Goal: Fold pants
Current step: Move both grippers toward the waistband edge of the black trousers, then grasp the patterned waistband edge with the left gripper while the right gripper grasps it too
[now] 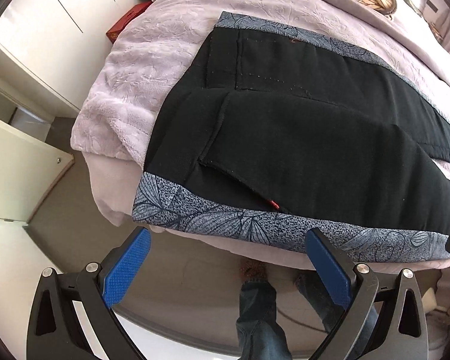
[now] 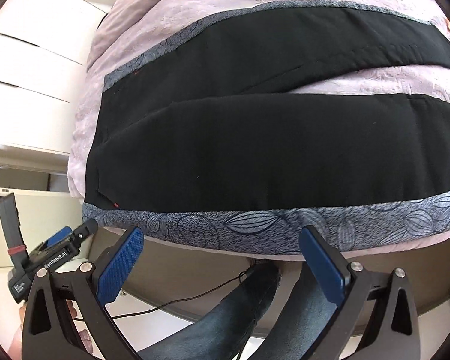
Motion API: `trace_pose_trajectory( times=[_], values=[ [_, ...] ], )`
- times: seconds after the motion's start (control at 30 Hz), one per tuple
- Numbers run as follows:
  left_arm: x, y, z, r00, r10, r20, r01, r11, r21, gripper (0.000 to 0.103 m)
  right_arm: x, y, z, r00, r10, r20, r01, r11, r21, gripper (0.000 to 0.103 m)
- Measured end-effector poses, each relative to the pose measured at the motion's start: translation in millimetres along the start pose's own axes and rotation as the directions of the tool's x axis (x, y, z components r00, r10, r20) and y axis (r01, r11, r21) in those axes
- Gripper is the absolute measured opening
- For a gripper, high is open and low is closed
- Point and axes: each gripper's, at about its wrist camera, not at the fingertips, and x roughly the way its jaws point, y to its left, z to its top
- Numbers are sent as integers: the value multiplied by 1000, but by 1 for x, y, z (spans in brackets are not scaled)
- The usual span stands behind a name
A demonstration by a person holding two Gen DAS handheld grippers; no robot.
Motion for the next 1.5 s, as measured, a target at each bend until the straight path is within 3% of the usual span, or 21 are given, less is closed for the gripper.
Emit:
trace_pose_trajectory(
  times=[1.2, 1.33, 1.43, 1.5],
  values=[
    [25, 18, 2, 998, -70, -8, 70, 996, -51, 103, 17, -14, 4, 1000, 21, 8, -21, 1000, 11, 103],
    [28, 32, -6, 990, -143, 16, 144, 985, -96, 103, 19, -22, -2, 994, 105, 13, -105, 994, 21, 103],
    [35, 49, -17, 963, -264, 50, 269, 947, -177, 103, 24, -40, -12, 969, 245, 24, -246, 966, 76, 103],
    [45, 58, -21, 945, -324, 50, 326, 917, -230, 103, 34, -58, -20, 953, 303, 18, -303, 944, 132, 97]
  ],
)
